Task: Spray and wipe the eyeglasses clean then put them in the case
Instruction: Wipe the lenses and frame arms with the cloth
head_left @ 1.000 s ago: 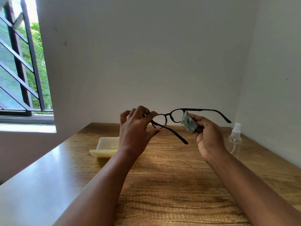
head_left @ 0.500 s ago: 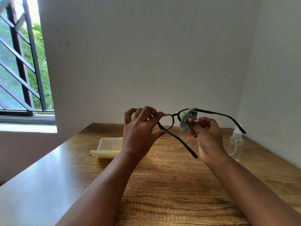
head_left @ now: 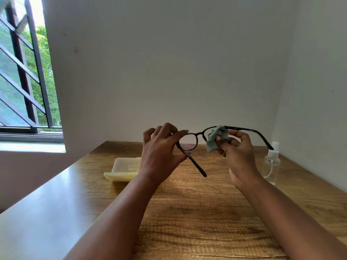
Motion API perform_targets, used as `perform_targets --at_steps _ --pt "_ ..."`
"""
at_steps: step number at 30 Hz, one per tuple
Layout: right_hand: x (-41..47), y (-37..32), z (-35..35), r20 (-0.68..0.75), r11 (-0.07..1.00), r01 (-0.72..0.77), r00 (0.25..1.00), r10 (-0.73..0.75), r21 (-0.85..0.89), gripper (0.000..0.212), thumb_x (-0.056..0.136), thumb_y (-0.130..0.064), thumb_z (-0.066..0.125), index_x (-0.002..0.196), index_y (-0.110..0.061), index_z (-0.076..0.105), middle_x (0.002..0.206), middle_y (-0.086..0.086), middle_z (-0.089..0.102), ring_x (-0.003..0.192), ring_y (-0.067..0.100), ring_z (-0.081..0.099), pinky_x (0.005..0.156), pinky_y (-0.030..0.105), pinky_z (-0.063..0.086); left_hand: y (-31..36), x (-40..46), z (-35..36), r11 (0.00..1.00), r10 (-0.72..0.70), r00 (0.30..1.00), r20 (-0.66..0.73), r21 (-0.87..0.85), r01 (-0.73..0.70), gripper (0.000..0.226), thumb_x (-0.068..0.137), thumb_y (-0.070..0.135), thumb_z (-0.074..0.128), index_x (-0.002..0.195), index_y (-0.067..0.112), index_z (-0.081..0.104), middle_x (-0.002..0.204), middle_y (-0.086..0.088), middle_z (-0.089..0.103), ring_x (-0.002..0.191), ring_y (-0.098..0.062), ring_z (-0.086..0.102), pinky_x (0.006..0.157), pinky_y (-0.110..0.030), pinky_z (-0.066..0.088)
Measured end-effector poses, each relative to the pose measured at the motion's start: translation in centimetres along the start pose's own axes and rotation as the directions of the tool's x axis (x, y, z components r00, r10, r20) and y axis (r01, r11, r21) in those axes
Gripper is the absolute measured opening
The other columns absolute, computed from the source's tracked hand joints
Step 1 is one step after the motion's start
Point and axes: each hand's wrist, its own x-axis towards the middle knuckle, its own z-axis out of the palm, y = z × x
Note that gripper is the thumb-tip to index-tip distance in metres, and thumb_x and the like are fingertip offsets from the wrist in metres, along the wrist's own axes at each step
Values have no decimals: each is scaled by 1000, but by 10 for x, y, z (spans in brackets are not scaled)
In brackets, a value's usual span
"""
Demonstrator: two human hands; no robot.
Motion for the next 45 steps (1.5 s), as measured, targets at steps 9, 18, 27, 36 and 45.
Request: perform_targets --at_steps 9,18,27,36,45 --pt "0 7 -4 -54 903 282 947 -315 -325 14 87 -12 72 91 -18 61 95 -1 66 86 15 68 73 30 59 0 1 -1 1000 -5 999 -37 6 5 47 68 52 70 109 30 73 99 8 57 95 -11 51 92 -33 24" --pt "-8 11 3 439 404 719 677 -591 -566 33 92 -3 62 123 -9 66 117 2 56 108 20 54 83 27 51 1 1 -2 1000 0 998 -58 -6 0 51 71 60 62 109 29 73 97 8 56 95 -13 54 92 -34 26" --pt "-4 10 -5 432 289 685 675 -598 -669 32 88 3 59 116 -9 67 113 3 58 104 21 51 79 32 49 0 1 -3 999 37 998 -45 36 -35 48 72 59 62 109 30 73 98 9 57 94 -13 53 92 -37 27" --pt "-1 10 -9 372 193 595 690 -621 -781 37 86 -1 55 121 -8 66 116 7 59 101 27 54 78 41 51 2 1 -5 987 96 995 -32 131 -91 46 73 55 59 108 28 72 97 7 58 92 -14 54 93 -38 29" --pt "-4 12 -6 505 210 706 653 -565 -677 36 89 -7 53 123 -8 64 120 3 58 107 22 51 85 35 48 1 1 -4 992 83 996 -16 100 -81 49 73 57 55 108 27 72 98 6 59 93 -14 54 93 -38 27"
